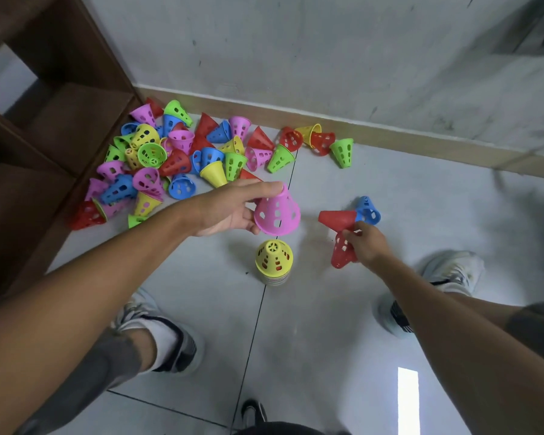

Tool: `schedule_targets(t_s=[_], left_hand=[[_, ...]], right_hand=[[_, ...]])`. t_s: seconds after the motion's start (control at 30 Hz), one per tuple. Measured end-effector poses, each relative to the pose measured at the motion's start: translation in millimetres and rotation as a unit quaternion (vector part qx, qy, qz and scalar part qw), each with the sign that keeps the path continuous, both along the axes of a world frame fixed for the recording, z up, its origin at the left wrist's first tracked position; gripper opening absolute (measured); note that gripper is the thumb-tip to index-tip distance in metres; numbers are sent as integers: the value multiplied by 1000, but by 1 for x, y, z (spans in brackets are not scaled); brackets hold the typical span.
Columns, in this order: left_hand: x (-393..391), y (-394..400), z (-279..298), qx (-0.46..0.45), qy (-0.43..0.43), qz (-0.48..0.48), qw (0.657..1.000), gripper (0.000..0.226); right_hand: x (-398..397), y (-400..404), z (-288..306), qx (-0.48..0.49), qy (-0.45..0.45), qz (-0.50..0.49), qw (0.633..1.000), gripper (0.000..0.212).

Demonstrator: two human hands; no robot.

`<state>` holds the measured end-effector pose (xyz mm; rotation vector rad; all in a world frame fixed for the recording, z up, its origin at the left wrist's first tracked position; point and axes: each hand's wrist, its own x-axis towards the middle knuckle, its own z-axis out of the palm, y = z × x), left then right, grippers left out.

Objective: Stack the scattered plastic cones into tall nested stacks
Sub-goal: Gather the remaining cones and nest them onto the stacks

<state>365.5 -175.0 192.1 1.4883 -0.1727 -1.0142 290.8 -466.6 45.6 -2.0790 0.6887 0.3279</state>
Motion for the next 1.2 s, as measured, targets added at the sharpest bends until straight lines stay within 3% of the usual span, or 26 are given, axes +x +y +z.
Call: schedule_targets(t_s=[0.13,0.27,0.47,0.57,0.67,0.8,1.0,1.2], left_hand=[[-4,12,1,28,48,-84,995,43],[-9,16,-6,74,27,-113,990,66],[-14,19,-23,125,-17,-132,983,69],[-19,18,-33,153,-39,-140,978,58],[-25,15,-39,180,-47,-145,972,56],[-27,15,-48,194,-60,-127,971,73],[-14,39,-60,176,-14,-85,981,50],[-7,60,-66,182,-4,-62,981,82]], right_hand=[[6,4,13,104,-9,-48,993,21],[15,6,34,268,20,-34,963,32],[28,10,76,407,26,51,911,43],[32,14,97,453,51,90,886,45],[32,19,111,472,99,151,863,45],[32,29,123,485,133,225,834,46],[32,51,121,456,190,306,814,39],[23,57,103,439,230,316,809,38]])
